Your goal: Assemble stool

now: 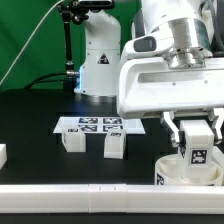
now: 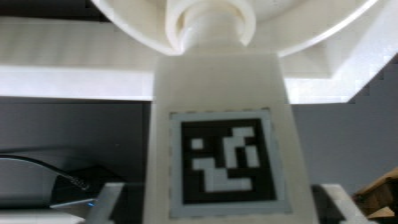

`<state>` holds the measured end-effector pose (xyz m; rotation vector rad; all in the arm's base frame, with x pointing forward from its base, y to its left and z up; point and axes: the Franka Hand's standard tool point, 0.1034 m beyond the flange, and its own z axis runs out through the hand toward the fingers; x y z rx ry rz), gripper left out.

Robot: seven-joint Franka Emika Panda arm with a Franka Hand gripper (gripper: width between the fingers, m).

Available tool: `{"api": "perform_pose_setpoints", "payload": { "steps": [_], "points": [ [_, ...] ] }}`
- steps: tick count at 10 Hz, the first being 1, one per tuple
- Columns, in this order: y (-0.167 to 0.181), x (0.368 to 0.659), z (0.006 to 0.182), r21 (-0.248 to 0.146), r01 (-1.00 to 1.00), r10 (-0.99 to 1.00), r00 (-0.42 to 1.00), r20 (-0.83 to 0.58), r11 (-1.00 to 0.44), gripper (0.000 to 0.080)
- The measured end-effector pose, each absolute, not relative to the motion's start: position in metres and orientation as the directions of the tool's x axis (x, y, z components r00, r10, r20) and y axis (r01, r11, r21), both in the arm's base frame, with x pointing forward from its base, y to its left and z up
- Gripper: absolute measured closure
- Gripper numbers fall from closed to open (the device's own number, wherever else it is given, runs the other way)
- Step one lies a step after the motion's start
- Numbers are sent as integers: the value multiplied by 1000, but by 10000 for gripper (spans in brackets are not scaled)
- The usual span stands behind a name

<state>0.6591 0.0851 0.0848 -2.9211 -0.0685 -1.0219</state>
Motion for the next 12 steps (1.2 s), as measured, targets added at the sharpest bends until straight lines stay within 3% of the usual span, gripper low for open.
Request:
{"api": "perform_pose_setpoints", "payload": {
  "steps": [7, 8, 9, 12],
  "points": [
    [87, 657, 82, -31, 57, 26, 794, 608, -998, 462],
    [88, 656, 80, -33, 58, 27, 795, 605, -998, 271],
    [92, 654, 78, -34, 62, 29, 798, 602, -997, 188],
    [93, 653, 81, -39, 64, 30, 813, 581, -997, 152]
  ]
}}
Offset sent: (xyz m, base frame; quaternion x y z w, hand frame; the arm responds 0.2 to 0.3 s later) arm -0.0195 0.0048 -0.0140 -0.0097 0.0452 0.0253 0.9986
